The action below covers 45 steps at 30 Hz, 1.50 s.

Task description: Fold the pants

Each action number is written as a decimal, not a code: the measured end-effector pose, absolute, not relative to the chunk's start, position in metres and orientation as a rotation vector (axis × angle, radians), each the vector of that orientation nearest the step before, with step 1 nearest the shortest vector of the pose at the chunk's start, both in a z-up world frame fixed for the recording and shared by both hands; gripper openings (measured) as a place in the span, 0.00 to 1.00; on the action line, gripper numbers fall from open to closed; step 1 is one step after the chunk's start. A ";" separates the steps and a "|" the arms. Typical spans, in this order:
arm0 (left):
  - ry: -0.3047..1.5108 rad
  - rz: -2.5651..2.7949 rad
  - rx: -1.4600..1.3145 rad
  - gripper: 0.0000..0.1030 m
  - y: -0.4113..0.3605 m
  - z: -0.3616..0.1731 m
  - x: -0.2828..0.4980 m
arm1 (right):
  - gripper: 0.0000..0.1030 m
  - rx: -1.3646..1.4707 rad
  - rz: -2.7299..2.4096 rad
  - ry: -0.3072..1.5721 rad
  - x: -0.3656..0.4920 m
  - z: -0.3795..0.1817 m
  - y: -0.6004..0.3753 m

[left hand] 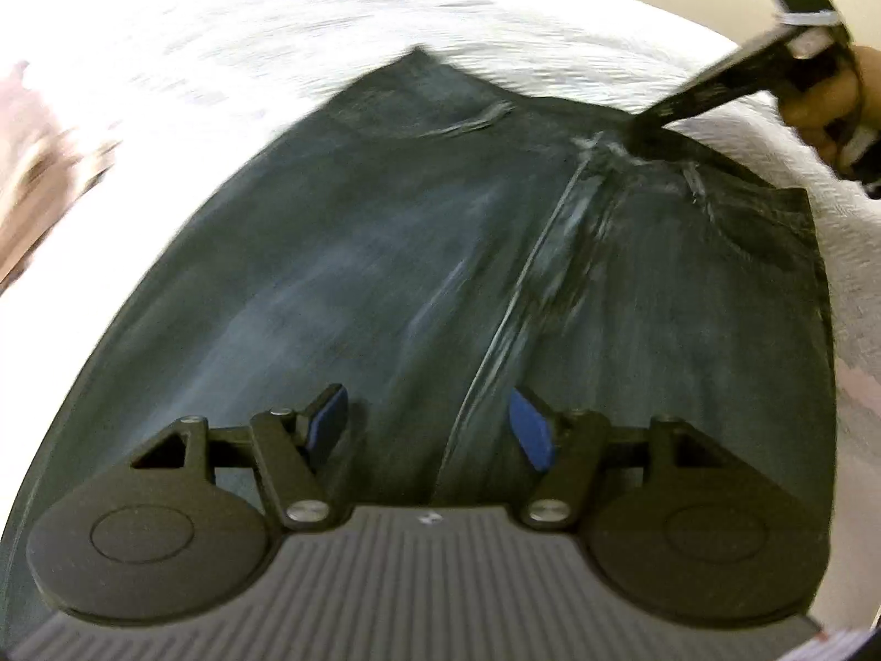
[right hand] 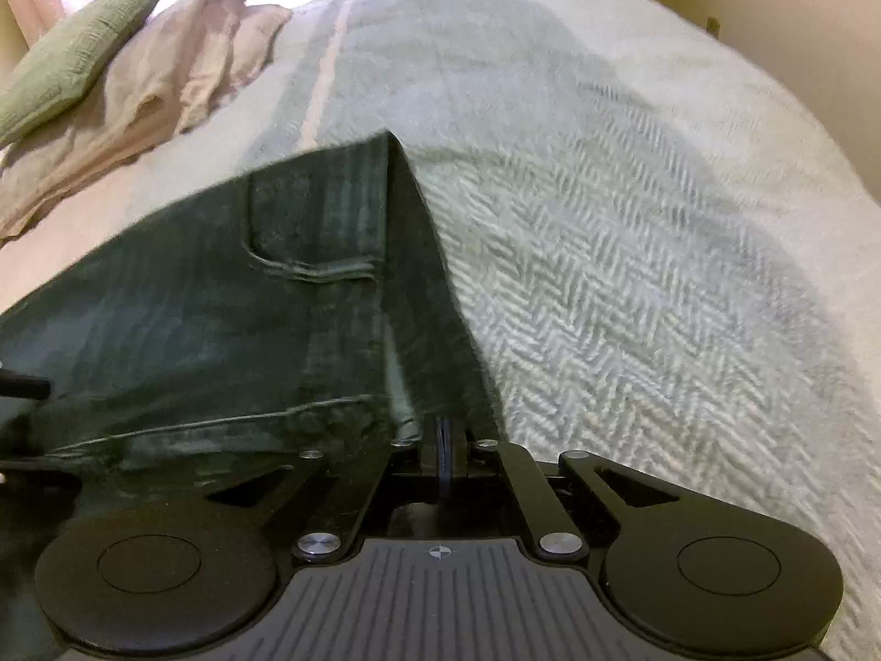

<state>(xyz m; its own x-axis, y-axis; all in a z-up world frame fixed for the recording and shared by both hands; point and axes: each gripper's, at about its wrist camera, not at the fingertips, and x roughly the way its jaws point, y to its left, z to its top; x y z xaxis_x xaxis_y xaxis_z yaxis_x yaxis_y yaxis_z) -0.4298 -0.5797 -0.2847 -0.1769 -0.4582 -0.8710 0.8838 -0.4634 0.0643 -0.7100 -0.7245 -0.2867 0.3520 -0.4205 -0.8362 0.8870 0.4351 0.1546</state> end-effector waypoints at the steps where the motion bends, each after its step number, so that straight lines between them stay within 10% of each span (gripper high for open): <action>1: 0.607 -1.763 1.089 0.59 -0.565 -0.278 -0.416 | 0.06 0.675 -0.945 0.813 -0.708 -0.279 -0.715; 4: 0.645 -1.676 1.081 0.59 -0.516 -0.262 -0.376 | 0.54 0.654 -0.936 0.803 -0.693 -0.259 -0.678; 5: 0.662 -1.647 1.081 0.59 -0.499 -0.258 -0.363 | 0.56 0.649 -0.930 0.800 -0.687 -0.252 -0.659; 20: 0.828 -1.328 0.946 0.66 -0.219 -0.196 -0.186 | 0.57 0.790 -0.911 0.813 -0.559 -0.175 -0.408; 27: 0.878 -1.204 0.877 0.76 -0.128 -0.164 -0.131 | 0.72 0.709 -0.900 0.902 -0.502 -0.139 -0.339; 45: 0.976 -1.089 0.779 0.90 -0.066 -0.154 -0.119 | 0.74 0.625 -0.861 1.144 -0.496 -0.152 -0.296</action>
